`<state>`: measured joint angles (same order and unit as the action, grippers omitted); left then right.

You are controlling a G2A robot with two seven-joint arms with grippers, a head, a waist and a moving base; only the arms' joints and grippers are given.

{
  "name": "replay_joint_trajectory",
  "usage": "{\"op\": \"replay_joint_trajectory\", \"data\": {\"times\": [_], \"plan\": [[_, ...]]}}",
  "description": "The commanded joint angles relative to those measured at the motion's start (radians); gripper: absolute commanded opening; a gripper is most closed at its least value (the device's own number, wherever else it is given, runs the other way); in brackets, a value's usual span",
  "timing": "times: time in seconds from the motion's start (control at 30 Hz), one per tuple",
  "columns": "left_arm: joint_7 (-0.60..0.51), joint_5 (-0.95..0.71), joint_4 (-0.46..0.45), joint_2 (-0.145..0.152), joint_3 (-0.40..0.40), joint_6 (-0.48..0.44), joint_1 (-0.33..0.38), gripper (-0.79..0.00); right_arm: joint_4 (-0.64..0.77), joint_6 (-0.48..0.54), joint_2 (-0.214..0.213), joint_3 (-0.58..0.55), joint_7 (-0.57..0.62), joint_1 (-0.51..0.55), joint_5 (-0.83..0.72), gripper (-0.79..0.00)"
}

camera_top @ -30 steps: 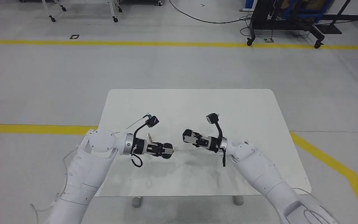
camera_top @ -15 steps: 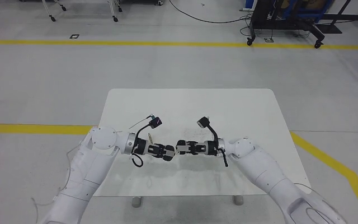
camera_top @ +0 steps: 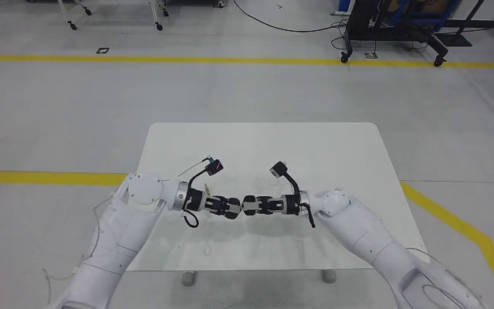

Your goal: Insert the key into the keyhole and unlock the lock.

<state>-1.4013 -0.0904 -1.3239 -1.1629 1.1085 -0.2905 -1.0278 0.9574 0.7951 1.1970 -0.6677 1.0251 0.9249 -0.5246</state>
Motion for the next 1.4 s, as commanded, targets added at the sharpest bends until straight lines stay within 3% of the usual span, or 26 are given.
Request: {"op": "replay_joint_trajectory", "data": {"times": [0.0,0.1,0.2,0.63,0.7,0.73,0.93,1.07,1.2,1.37], "plan": [[0.004,0.003,0.001,0.002,-0.003,0.001,0.001,-0.785,-0.003,0.001,0.0,0.011,-0.001,-0.005,-0.005,-0.591],[0.007,0.002,0.001,0.004,-0.009,0.0,0.003,-0.785,-0.008,0.002,0.0,0.029,-0.002,-0.014,-0.012,-0.628],[0.009,-0.003,0.004,0.006,-0.016,-0.004,0.007,-0.785,-0.012,0.006,-0.001,0.045,-0.006,-0.022,-0.023,-0.785],[0.057,-0.009,0.016,0.017,-0.016,-0.023,0.014,-0.763,-0.027,0.048,-0.014,0.08,-0.048,-0.026,-0.081,-0.785],[0.066,-0.01,0.012,0.019,-0.014,-0.03,0.014,-0.04,-0.03,0.061,-0.019,0.079,-0.061,-0.023,-0.092,-0.785],[0.078,-0.01,0.008,0.021,-0.008,-0.035,0.013,0.0,-0.033,0.07,-0.022,0.076,-0.07,-0.022,-0.098,-0.785],[0.187,-0.014,-0.054,0.041,0.084,-0.059,-0.025,0.0,-0.068,0.16,-0.05,0.032,-0.16,-0.002,-0.127,-0.785],[0.26,0.122,-0.155,0.066,0.168,-0.038,-0.076,0.0,-0.087,0.217,-0.078,-0.028,-0.217,0.023,-0.134,-0.785],[0.297,0.323,-0.328,0.09,0.23,0.084,-0.148,0.0,-0.041,0.217,-0.113,-0.162,-0.217,0.086,-0.138,-0.785],[0.246,0.523,-0.499,0.112,0.274,0.236,-0.232,0.0,0.06,0.217,-0.144,-0.33,-0.233,0.192,-0.071,-0.785]]}}
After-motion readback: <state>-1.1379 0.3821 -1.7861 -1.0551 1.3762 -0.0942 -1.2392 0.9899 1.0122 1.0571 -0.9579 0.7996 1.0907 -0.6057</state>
